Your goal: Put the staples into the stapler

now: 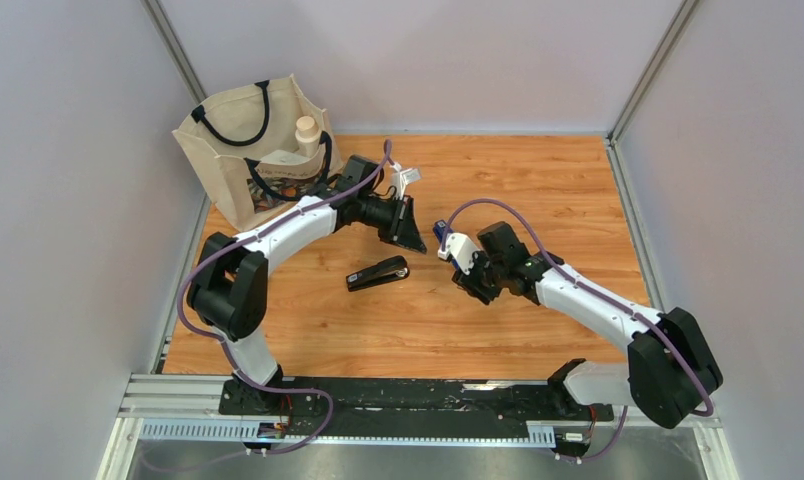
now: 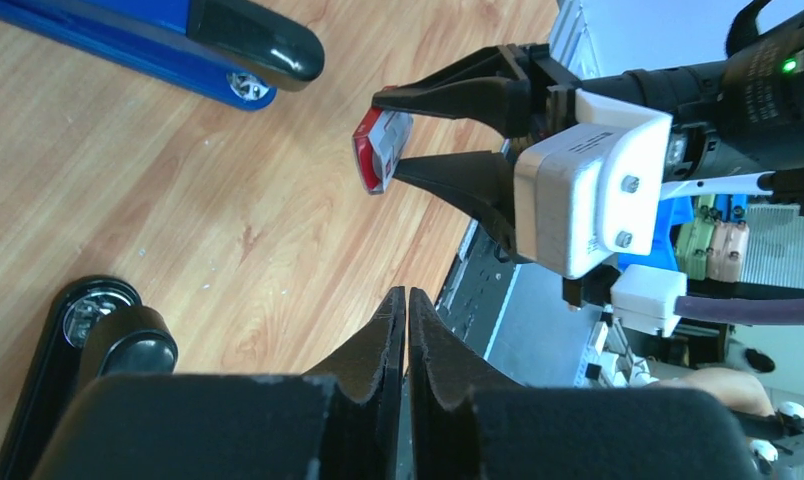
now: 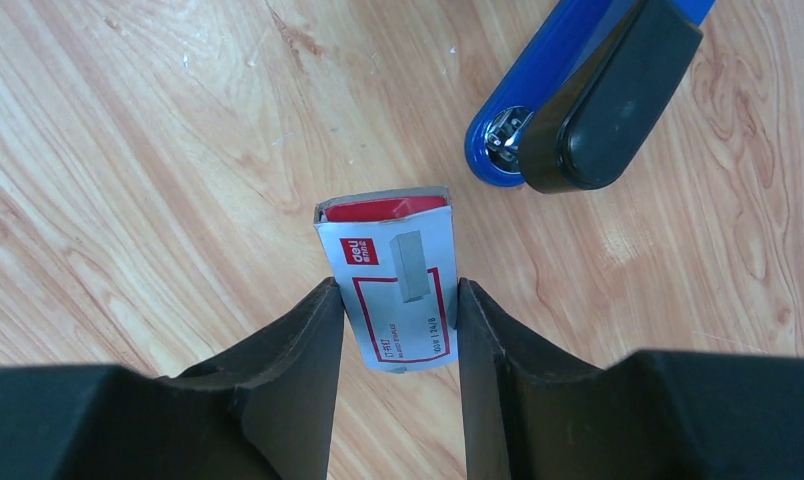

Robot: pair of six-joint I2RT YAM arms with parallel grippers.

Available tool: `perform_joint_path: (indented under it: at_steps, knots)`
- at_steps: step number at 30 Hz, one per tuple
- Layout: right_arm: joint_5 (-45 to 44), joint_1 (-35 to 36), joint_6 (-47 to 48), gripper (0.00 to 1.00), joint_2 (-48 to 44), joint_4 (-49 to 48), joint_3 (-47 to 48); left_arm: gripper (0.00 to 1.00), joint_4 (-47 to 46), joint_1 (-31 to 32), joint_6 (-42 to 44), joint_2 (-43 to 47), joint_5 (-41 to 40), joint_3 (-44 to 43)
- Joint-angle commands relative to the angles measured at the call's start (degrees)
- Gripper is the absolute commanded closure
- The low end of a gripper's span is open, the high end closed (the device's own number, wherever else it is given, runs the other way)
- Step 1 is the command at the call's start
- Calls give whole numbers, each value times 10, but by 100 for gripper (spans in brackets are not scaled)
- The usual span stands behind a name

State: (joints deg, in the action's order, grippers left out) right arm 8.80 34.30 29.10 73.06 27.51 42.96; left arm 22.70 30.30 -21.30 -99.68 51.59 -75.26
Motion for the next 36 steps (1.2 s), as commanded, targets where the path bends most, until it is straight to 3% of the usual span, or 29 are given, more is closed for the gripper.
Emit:
perform_joint_path:
  at_steps: [1, 10, 12, 14, 18, 23, 25, 26, 29, 36]
  knots:
    - [25, 0, 26, 57, -4, 7, 1, 88, -10, 1, 12, 5, 9, 16]
    - [51, -26, -8, 54, -151, -58, 21, 82, 2, -6, 25, 6, 17, 10]
    - [75, -55, -13, 54, -140, -102, -15, 80, 4, -9, 28, 5, 15, 9]
    - [65, -56, -18, 53, -116, -76, 5, 78, 9, -9, 30, 5, 16, 8]
    - [128, -69, -49, 53, -128, -53, 27, 75, 13, -9, 36, 9, 16, 11]
    - [241, -94, -46, 59, -146, -11, 24, 75, 16, -10, 42, 14, 16, 13]
    - [257, -96, -33, 72, -138, 3, 21, 75, 13, -10, 40, 16, 17, 13]
    - [257, -96, -30, 73, -134, 8, 23, 75, 11, -9, 38, 16, 17, 14]
    - [247, -96, -37, 69, -122, 4, 29, 75, 8, -9, 37, 19, 18, 19]
    - [274, -86, -12, 77, -95, 16, 24, 75, 8, -9, 44, 24, 14, 28]
